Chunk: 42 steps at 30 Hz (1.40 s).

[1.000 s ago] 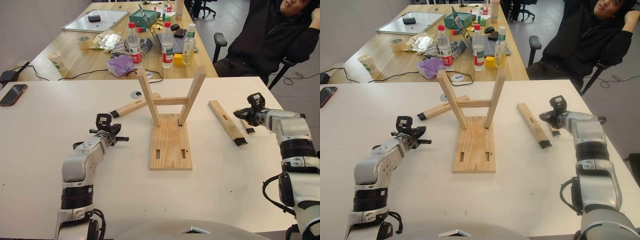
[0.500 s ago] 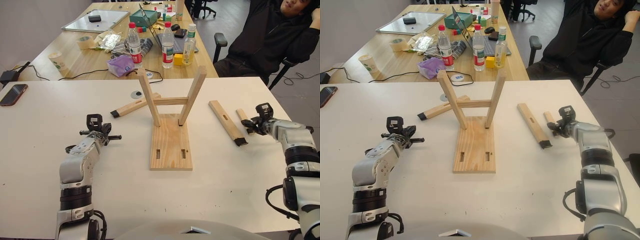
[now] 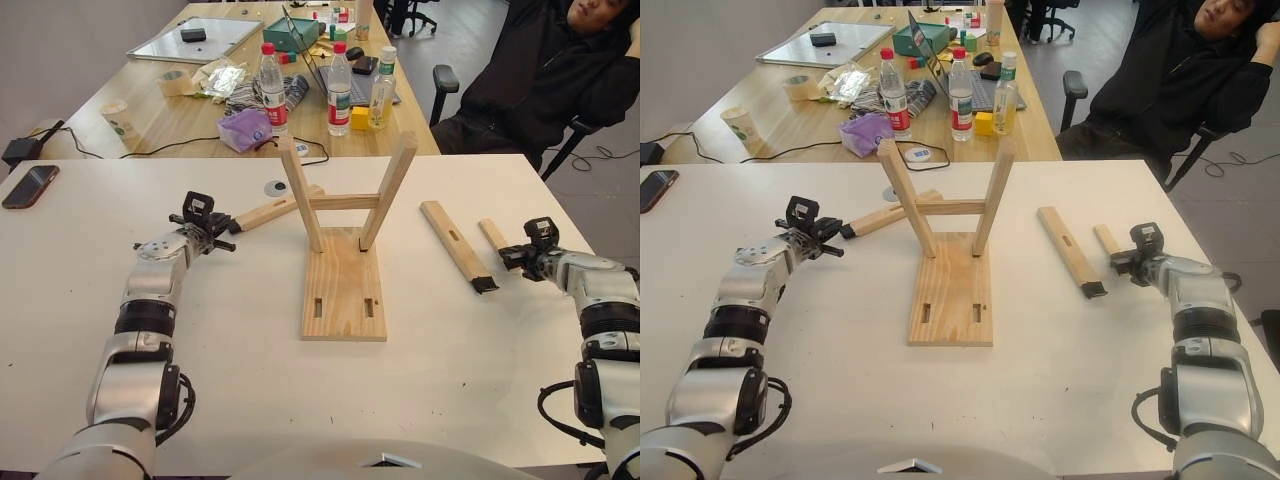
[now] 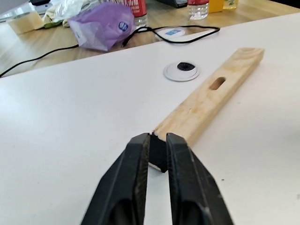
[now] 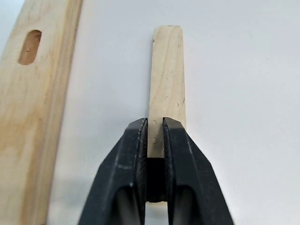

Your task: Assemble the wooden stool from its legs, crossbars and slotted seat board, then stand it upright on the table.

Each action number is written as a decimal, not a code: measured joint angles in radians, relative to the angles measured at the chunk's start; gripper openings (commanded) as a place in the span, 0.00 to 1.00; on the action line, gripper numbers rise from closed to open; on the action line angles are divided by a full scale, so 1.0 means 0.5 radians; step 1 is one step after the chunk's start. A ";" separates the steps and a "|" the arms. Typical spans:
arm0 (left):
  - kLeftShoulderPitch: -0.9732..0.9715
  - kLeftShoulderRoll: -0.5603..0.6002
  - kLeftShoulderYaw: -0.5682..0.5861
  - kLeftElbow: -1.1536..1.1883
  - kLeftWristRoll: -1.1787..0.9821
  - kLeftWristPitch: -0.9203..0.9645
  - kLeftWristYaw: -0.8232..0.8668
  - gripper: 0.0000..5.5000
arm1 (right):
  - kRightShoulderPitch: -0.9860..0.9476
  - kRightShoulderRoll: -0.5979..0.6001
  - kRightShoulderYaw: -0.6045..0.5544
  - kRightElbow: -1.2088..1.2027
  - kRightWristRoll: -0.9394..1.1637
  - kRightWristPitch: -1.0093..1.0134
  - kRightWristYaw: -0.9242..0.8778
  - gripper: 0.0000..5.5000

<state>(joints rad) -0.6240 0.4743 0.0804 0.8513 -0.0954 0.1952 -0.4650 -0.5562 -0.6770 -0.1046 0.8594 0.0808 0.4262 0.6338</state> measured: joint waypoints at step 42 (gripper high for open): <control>-0.340 0.002 0.244 0.945 0.090 -0.486 -0.125 0.42 | -0.242 0.076 0.289 0.244 -0.074 -0.061 0.131 0.00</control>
<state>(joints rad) -0.7942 0.4753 0.2022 1.3241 -0.0505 -0.0479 -0.5277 -0.6770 -0.6388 0.0401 0.9814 0.0440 0.3958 0.6994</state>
